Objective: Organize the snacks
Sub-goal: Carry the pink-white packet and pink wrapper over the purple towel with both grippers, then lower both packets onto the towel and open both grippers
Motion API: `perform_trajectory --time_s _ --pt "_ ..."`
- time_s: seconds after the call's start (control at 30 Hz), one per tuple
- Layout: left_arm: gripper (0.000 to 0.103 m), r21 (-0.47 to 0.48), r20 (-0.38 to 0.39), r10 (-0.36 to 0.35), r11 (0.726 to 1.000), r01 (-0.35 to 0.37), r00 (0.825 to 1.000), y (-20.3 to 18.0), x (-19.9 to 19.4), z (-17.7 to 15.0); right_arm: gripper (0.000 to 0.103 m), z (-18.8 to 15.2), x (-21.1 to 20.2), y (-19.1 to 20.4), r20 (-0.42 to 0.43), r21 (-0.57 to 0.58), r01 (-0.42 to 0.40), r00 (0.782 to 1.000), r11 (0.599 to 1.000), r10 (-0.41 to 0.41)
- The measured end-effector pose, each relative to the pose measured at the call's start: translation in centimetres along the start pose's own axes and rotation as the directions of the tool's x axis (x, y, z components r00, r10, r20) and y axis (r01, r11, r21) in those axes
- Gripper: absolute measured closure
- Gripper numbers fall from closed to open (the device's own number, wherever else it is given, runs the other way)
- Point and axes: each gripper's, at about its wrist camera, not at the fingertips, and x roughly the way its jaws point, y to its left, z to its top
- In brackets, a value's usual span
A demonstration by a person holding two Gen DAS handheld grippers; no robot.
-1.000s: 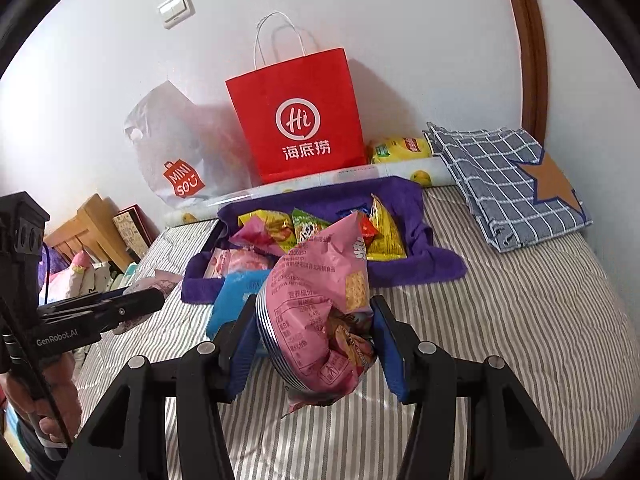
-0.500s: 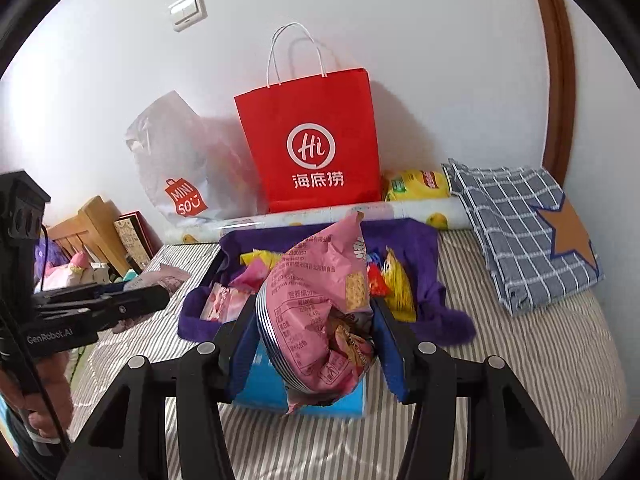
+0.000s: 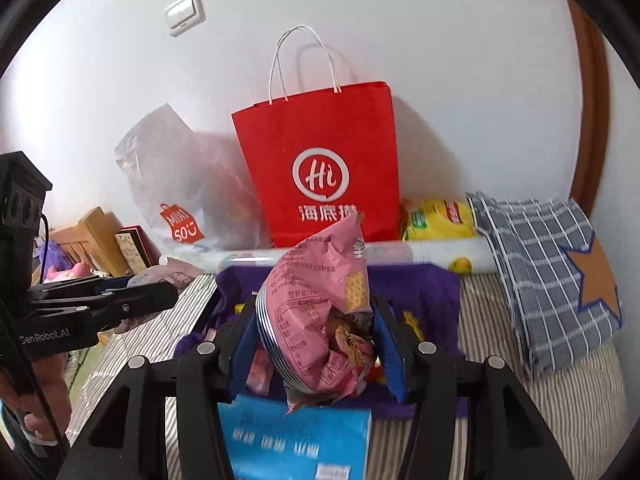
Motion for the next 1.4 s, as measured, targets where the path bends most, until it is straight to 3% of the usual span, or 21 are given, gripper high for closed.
perform_trajectory --time_s 0.23,0.43,0.67,0.83,1.2,1.4 --pt "0.063 -0.001 0.010 0.015 1.000 -0.015 1.000 1.5 1.9 2.6 0.052 2.5 3.3 -0.7 -0.011 -0.052 -0.001 1.000 0.999 0.000" --pt "0.063 -0.058 -0.001 0.006 0.998 -0.006 1.000 4.0 4.2 3.0 0.052 3.8 5.6 -1.5 -0.022 -0.057 -0.013 1.000 0.998 0.012" --pt "0.063 -0.047 -0.072 0.028 0.998 -0.031 0.997 4.9 7.0 2.3 0.052 3.3 8.4 -3.0 -0.068 -0.056 -0.015 0.998 0.998 0.011" --pt "0.063 -0.057 -0.080 0.034 0.998 -0.039 0.996 5.5 7.4 2.2 0.052 3.2 8.8 -3.9 -0.084 -0.074 -0.018 0.996 0.997 0.011" --pt "0.063 -0.078 -0.117 0.053 0.995 -0.063 0.992 6.3 9.1 1.5 0.052 1.3 10.9 -4.7 -0.211 -0.132 -0.069 0.977 0.989 0.040" --pt "0.063 -0.060 -0.127 0.049 0.997 -0.057 0.991 5.8 9.5 1.2 0.052 2.1 12.0 -4.4 -0.227 -0.127 -0.073 0.973 0.989 0.042"
